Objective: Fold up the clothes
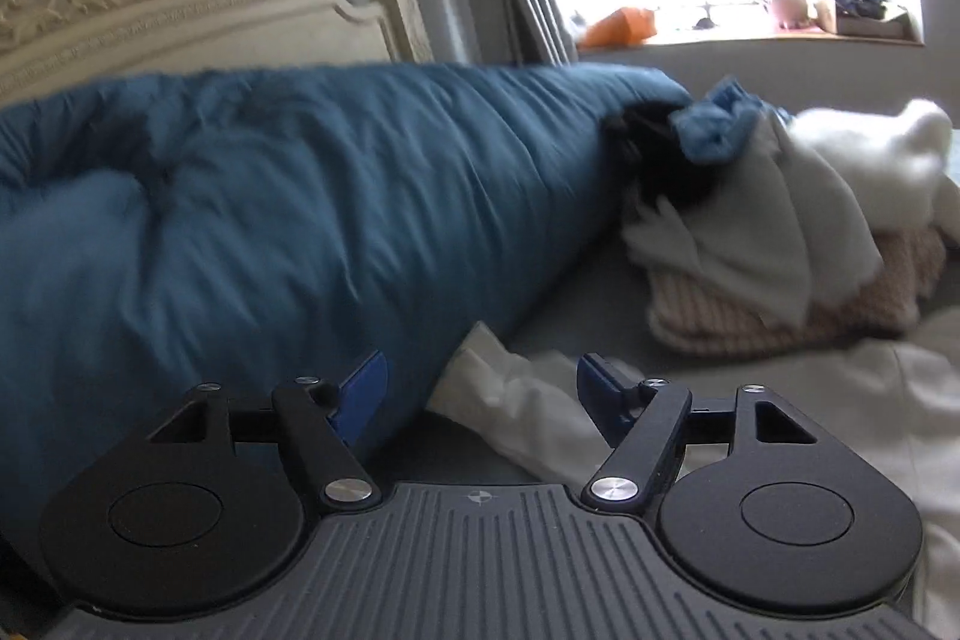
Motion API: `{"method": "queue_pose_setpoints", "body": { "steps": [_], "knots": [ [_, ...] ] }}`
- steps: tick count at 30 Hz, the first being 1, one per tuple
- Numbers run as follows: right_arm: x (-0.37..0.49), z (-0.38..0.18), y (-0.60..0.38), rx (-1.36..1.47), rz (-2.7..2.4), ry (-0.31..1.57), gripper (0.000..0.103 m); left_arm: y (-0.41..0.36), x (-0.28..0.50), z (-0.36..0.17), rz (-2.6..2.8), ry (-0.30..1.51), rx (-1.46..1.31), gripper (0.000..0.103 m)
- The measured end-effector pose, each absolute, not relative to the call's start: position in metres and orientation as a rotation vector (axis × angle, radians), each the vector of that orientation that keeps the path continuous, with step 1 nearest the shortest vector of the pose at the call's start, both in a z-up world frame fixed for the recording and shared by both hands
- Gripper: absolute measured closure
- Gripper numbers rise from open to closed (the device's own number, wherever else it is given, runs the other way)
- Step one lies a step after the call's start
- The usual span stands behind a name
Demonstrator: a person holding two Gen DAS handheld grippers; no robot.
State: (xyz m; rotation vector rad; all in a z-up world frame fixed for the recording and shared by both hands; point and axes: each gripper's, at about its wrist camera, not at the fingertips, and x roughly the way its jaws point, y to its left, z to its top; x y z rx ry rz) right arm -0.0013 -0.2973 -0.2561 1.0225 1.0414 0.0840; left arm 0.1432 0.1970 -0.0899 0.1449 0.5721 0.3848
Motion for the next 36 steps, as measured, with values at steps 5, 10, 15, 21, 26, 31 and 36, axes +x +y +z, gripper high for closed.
{"method": "queue_pose_setpoints", "body": {
  "steps": [5,10,15,21,26,31,36],
  "knots": [
    [0.001,-0.256,-0.295,1.021,0.09,1.038,0.044,0.173,0.102,-0.105,0.233,0.602,0.049,0.032],
    [0.0,-0.243,-0.295,1.001,0.118,1.007,0.043,0.103,0.057,-0.126,-0.122,0.648,-0.027,0.032],
    [-0.013,-0.192,-0.327,0.979,0.124,0.82,0.043,0.023,0.021,-0.155,-0.398,0.669,0.011,0.033],
    [-0.036,-0.145,-0.428,0.841,-0.218,0.639,0.033,-0.033,-0.015,-0.182,-0.57,0.67,0.21,0.033],
    [-0.033,-0.173,-0.492,0.826,-0.386,0.677,0.017,-0.041,-0.021,-0.202,-0.561,0.724,0.267,0.033],
    [0.007,-0.218,-0.504,0.813,-0.352,0.796,0.019,-0.036,-0.012,-0.214,-0.517,0.787,0.253,0.033],
    [0.032,-0.222,-0.511,0.759,-0.391,0.82,0.085,-0.039,-0.006,-0.219,-0.496,0.764,0.276,0.034]
  ]
}}
